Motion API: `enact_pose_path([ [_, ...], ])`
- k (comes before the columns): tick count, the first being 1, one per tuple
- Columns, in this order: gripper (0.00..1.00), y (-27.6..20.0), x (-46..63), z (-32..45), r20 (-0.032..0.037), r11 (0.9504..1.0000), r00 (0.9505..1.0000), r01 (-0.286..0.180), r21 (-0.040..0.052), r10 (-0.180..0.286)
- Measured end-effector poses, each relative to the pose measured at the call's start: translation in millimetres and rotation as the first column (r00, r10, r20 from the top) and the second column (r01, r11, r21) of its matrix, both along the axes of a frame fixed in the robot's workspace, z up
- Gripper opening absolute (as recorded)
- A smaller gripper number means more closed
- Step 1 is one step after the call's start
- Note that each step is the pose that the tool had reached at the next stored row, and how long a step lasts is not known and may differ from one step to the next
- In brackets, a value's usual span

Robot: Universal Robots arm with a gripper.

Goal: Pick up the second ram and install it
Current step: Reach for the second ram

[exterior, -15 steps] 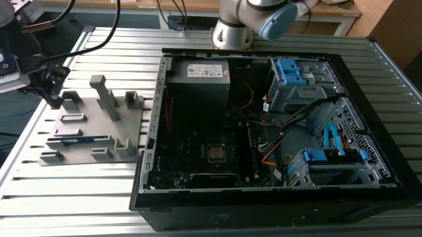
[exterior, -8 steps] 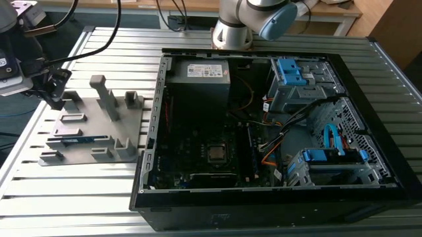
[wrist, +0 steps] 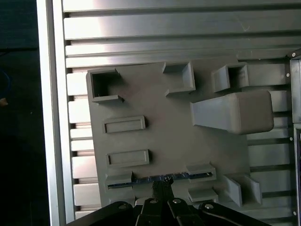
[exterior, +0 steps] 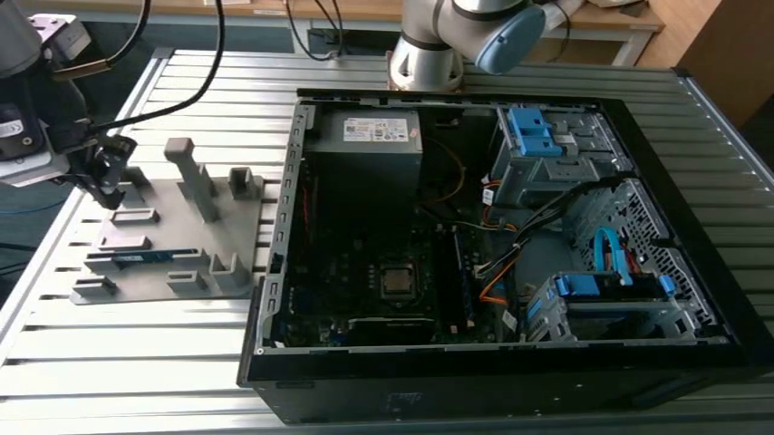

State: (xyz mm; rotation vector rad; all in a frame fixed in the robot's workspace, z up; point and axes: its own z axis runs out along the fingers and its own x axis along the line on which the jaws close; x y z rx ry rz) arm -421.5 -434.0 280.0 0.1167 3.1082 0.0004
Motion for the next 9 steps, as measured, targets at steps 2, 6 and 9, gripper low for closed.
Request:
enact_pose_path([
  [2,0.10,-0.1,0.0,-3.7,0.0000,1.0000,1.0000,0.000,0.0000,0.000],
  [6,0.10,-0.5,0.0,-10.8,-0.0002,1.0000,1.0000,0.000,0.0001,0.000],
  [9,0.10,-0.7,0.0,-16.3,-0.0005,1.0000,1.0000,0.000,0.0000,0.000],
])
